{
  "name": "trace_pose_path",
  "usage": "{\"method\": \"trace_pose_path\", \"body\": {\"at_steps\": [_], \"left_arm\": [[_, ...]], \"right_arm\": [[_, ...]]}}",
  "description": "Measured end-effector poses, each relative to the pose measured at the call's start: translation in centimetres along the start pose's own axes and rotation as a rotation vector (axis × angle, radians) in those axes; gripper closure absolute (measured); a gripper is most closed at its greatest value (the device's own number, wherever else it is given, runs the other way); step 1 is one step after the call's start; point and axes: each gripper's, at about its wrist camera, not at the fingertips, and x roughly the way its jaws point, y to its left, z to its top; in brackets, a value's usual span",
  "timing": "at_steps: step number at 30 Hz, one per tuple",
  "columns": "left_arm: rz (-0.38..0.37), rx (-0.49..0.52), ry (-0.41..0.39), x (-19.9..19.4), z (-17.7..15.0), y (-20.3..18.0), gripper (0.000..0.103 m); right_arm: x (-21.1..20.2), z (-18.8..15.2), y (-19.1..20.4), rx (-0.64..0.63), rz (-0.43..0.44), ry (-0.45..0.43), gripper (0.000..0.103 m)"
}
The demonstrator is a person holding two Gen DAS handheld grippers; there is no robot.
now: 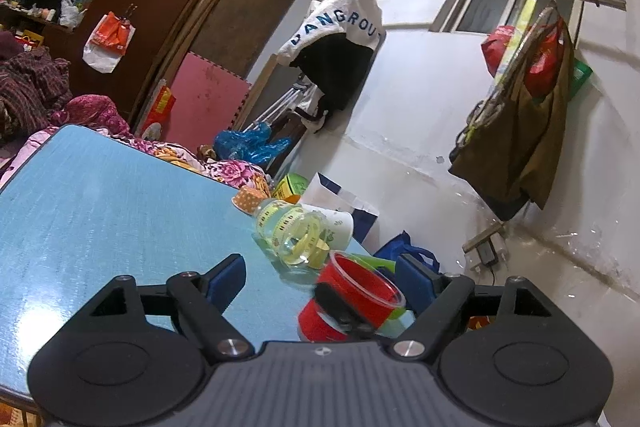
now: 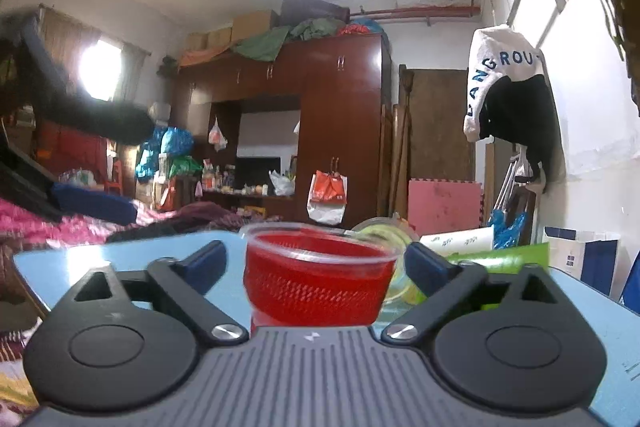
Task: Flip cup upright
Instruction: 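Rotate the cup upright with the right tool and lower it onto the table, then open the right tool and withdraw from the upright cup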
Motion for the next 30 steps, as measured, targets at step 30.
{"method": "trace_pose_path", "body": {"at_steps": [30], "left_arm": [[0.383,0.276,0.092,-0.1,-0.2,-11.6,0.0]], "right_arm": [[-6.4,7.9,-8.1,0.177,-0.004,0.407,0.001]]}}
